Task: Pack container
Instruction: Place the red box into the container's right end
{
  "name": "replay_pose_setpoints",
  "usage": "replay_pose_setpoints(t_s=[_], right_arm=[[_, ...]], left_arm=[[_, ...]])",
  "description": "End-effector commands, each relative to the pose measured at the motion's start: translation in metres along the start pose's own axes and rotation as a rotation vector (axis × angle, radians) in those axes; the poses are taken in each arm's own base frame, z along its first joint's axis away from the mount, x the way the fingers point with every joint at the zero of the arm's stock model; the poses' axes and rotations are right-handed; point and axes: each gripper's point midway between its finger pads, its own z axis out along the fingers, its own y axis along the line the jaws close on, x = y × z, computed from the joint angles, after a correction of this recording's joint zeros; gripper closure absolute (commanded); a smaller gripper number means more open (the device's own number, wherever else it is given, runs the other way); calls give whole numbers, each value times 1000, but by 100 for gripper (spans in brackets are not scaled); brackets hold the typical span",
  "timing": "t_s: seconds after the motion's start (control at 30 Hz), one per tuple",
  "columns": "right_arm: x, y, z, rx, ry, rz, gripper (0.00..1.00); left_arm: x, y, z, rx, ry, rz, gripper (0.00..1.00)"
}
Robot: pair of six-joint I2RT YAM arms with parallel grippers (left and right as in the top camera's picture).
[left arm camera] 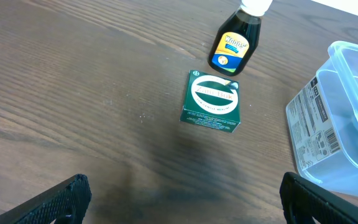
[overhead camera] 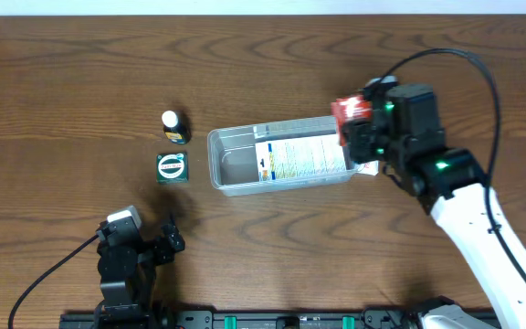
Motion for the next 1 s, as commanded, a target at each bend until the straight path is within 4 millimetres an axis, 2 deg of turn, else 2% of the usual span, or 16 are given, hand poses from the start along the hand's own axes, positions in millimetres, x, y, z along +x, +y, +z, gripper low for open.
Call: replay_pose_setpoints(t_s=[0.0, 0.13, 0.33, 0.43, 0.67, 0.87, 0.93, 0.97], right_arm=[[-9, 18, 7, -28, -29, -66, 53], [-7, 25, 23, -40, -14, -78, 52], [15, 24, 50, -46, 80, -73, 55], [29, 20, 57, -30, 136, -46, 58], [50, 5, 62, 60, 219, 78, 57], [55, 2, 61, 82, 236, 94, 46], [57, 2, 61, 84, 244, 95, 31], [57, 1, 61, 84, 246, 95, 20]], left_arm=[[4, -1, 2, 9, 9, 5, 2], [4, -1, 2, 9, 9, 5, 2], [4, -1, 2, 9, 9, 5, 2], [4, -1, 2, 9, 8, 5, 2], [4, -1, 2, 9, 9, 5, 2], [4, -1, 2, 9, 9, 5, 2], [4, -1, 2, 9, 9, 5, 2], [4, -1, 2, 9, 8, 5, 2]])
